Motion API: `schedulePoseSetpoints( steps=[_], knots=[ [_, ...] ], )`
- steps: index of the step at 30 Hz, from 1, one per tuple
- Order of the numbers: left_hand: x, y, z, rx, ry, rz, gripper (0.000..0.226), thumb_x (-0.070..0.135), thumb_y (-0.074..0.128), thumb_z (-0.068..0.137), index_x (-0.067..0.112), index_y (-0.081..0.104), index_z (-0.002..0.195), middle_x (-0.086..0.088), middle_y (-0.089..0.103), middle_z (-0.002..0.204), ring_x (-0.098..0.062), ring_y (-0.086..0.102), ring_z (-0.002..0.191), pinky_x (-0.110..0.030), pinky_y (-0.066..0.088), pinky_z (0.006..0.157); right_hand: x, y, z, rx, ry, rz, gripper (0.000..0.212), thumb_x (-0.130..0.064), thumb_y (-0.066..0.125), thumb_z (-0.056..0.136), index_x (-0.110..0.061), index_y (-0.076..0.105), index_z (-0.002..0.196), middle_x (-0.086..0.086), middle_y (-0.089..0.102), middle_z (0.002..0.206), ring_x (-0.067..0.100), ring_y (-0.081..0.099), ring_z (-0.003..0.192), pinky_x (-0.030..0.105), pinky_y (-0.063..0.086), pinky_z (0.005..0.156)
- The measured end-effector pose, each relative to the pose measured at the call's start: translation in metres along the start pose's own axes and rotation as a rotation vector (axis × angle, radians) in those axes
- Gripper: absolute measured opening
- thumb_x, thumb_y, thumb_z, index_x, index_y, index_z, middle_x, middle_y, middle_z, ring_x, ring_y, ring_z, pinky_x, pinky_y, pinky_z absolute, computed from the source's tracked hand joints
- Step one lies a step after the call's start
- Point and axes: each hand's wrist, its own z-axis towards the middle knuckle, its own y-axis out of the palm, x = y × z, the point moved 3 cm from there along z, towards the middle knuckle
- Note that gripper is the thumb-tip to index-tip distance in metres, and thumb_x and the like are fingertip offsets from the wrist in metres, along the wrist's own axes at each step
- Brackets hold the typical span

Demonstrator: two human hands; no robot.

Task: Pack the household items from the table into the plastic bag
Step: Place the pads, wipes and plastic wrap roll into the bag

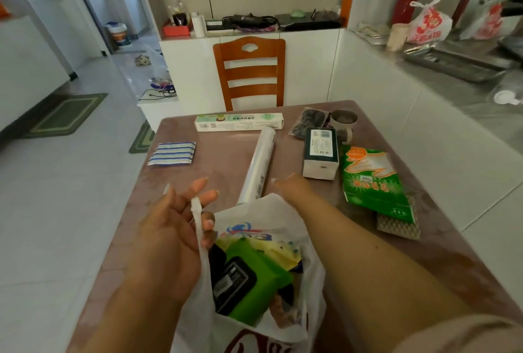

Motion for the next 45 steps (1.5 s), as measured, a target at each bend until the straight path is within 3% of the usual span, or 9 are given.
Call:
schedulePoseSetpoints(
  steps=[6, 9, 14, 17, 22, 26, 37, 40, 45],
  knots=[
    [0.004, -0.016, 0.006, 0.012, 0.029, -0.004, 0.047, 0.04, 0.033, 0.096, 0.007, 0.064, 0.109, -0.003, 0.068, 0.069, -0.009, 0.046, 0.039, -0.018, 0.032, 0.031, -0.029, 0.065, 0.034, -0.233, 0.156, 0.018, 0.083, -0.053, 0.063, 0.083, -0.004, 0.034, 0.143, 0.015, 0.047, 0.14, 0.033, 0.057, 0.116, 0.036, 0.051, 0.089],
    [0.006, -0.021, 0.006, 0.007, 0.038, -0.019, 0.047, 0.04, 0.033, 0.096, 0.008, 0.065, 0.109, -0.004, 0.067, 0.072, -0.01, 0.045, 0.04, -0.018, 0.032, 0.031, -0.03, 0.078, 0.038, -0.191, 0.174, -0.072, 0.09, -0.059, 0.062, 0.078, -0.007, 0.032, 0.144, 0.012, 0.044, 0.141, 0.032, 0.055, 0.117, 0.036, 0.05, 0.081],
    [0.008, -0.028, 0.003, 0.036, 0.045, 0.003, 0.047, 0.039, 0.031, 0.098, 0.009, 0.065, 0.107, -0.004, 0.068, 0.074, -0.01, 0.046, 0.04, -0.017, 0.032, 0.032, -0.033, 0.065, 0.033, -0.145, 0.145, 0.126, 0.076, -0.051, 0.058, 0.082, -0.009, 0.037, 0.143, 0.012, 0.049, 0.138, 0.034, 0.058, 0.111, 0.036, 0.051, 0.082],
    [0.015, -0.029, -0.003, 0.05, 0.074, 0.021, 0.046, 0.039, 0.031, 0.099, 0.01, 0.064, 0.11, -0.004, 0.069, 0.081, -0.01, 0.048, 0.043, -0.017, 0.032, 0.034, -0.033, 0.038, 0.004, -0.075, 0.148, 0.334, 0.072, -0.048, 0.062, 0.062, -0.01, 0.054, 0.123, 0.009, 0.064, 0.109, 0.03, 0.065, 0.091, 0.039, 0.057, 0.082],
    [0.02, -0.028, -0.011, 0.064, 0.107, 0.011, 0.045, 0.039, 0.034, 0.099, 0.008, 0.062, 0.116, -0.007, 0.068, 0.093, -0.01, 0.052, 0.044, -0.016, 0.036, 0.036, -0.032, -0.001, -0.088, -0.078, 0.108, 0.397, 0.038, -0.045, 0.063, 0.072, -0.01, 0.057, 0.085, 0.012, 0.063, 0.074, 0.024, 0.059, 0.059, 0.026, 0.042, 0.049],
    [0.023, -0.031, -0.019, 0.073, 0.131, 0.0, 0.046, 0.038, 0.036, 0.098, 0.007, 0.059, 0.124, -0.007, 0.068, 0.101, -0.01, 0.052, 0.044, -0.017, 0.037, 0.038, -0.018, -0.011, -0.19, -0.145, -0.006, 0.582, 0.034, -0.042, 0.061, 0.081, -0.01, 0.061, 0.094, 0.01, 0.059, 0.066, 0.019, 0.053, 0.048, 0.023, 0.037, 0.042],
    [0.02, -0.035, -0.046, -0.006, 0.161, 0.033, 0.055, 0.048, 0.026, 0.099, 0.013, 0.058, 0.127, -0.002, 0.065, 0.127, -0.014, 0.053, 0.052, -0.023, 0.033, 0.044, -0.003, 0.01, -0.337, -0.498, 0.132, 1.042, 0.042, -0.038, 0.049, 0.089, 0.001, 0.063, 0.099, 0.016, 0.054, 0.053, 0.022, 0.052, 0.034, 0.023, 0.042, 0.032],
    [0.018, -0.037, -0.055, -0.046, 0.163, 0.02, 0.056, 0.049, 0.024, 0.099, 0.015, 0.056, 0.13, -0.002, 0.063, 0.131, -0.012, 0.053, 0.051, -0.022, 0.031, 0.042, -0.009, 0.017, -0.336, -0.515, 0.153, 0.999, 0.032, -0.027, 0.044, 0.097, -0.001, 0.06, 0.105, 0.013, 0.051, 0.062, 0.016, 0.052, 0.029, 0.033, 0.057, 0.044],
    [0.024, -0.042, -0.072, -0.134, 0.162, -0.018, 0.059, 0.051, 0.023, 0.098, 0.015, 0.052, 0.135, -0.001, 0.062, 0.131, -0.01, 0.045, 0.044, -0.019, 0.027, 0.036, -0.014, 0.033, -0.355, -0.483, 0.111, 1.207, 0.033, -0.036, 0.054, 0.091, -0.006, 0.067, 0.085, 0.01, 0.067, 0.062, 0.018, 0.063, 0.053, 0.029, 0.056, 0.048]
  ],
)
